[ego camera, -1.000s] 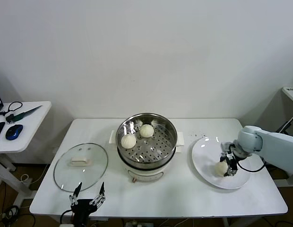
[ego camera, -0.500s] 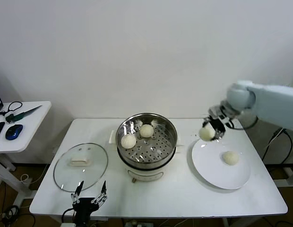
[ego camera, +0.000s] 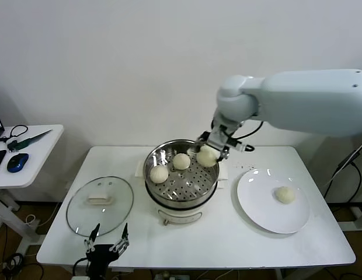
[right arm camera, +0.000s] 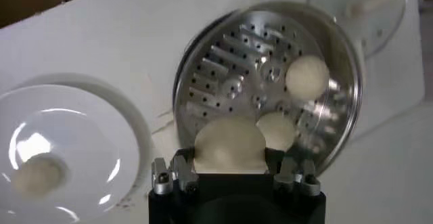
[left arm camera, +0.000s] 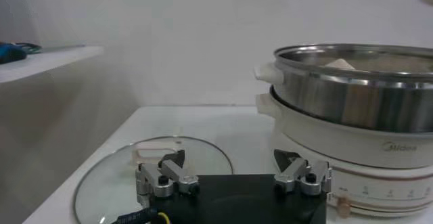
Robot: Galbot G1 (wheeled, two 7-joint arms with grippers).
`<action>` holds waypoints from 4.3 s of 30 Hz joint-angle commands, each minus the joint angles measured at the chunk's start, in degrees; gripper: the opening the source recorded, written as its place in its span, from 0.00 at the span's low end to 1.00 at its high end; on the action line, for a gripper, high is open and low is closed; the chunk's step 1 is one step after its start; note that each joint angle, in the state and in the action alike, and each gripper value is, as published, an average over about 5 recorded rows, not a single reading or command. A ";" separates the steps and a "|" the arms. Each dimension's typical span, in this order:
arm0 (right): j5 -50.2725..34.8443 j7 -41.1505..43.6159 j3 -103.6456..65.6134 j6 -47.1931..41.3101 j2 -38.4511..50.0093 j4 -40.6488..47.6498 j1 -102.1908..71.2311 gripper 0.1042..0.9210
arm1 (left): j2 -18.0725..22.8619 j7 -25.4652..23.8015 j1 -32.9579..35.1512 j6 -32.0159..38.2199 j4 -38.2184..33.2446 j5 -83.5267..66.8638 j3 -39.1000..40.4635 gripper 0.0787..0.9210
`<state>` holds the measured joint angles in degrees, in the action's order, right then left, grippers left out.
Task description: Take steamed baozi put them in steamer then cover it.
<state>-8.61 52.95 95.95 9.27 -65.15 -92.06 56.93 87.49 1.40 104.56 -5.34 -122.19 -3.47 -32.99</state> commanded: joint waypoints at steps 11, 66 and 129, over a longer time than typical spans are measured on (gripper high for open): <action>9.88 -4.79 -0.05 4.12 -10.79 5.67 -15.11 0.71 | -0.10 0.10 0.99 0.34 -0.76 -0.22 -0.83 0.88; 4.39 6.23 -35.15 -7.38 30.67 40.60 -50.96 0.88 | 0.74 -0.20 0.32 -0.63 0.48 1.00 -0.87 0.88; -40.25 -6.09 1.00 -33.18 1.02 9.33 -7.64 0.73 | -0.45 -0.35 0.81 -1.54 -1.69 -0.68 0.26 0.88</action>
<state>-43.86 51.94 95.45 -18.16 -55.40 -81.33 54.08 87.09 1.04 105.43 -6.78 -123.77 -3.96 -32.93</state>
